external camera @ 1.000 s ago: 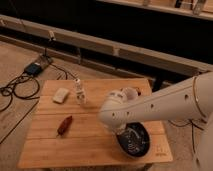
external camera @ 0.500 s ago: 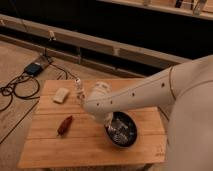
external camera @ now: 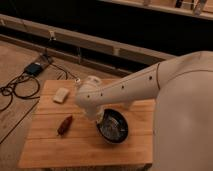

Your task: Drag the ceramic bowl in a circle

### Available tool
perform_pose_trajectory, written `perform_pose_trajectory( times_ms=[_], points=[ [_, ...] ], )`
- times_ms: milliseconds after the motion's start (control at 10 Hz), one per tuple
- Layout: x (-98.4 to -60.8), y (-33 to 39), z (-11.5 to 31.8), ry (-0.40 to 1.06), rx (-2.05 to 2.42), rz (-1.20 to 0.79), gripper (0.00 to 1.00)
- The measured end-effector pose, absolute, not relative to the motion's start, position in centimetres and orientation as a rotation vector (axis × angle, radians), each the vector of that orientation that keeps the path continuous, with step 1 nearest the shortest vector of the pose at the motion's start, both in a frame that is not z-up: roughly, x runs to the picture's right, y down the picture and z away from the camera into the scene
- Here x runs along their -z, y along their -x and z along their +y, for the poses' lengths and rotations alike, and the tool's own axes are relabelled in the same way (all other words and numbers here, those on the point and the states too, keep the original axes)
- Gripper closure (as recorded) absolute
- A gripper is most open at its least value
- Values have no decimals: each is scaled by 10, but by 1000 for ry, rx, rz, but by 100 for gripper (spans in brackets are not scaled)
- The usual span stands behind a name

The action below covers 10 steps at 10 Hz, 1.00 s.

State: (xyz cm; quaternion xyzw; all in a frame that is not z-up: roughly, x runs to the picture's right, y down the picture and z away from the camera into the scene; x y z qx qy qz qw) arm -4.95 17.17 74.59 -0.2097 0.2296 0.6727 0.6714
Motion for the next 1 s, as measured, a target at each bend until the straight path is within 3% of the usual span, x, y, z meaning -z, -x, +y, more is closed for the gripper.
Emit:
perform_pose_trajectory(
  times_ms=[100,700,800,1000],
  points=[
    [-746,48,172,471,-1516,518,90],
    [-746,48,172,470,-1517,518,30],
    [-746,48,172,470,-1517,518,23],
    [-746,48,171,470,-1517,518,20]
  ],
)
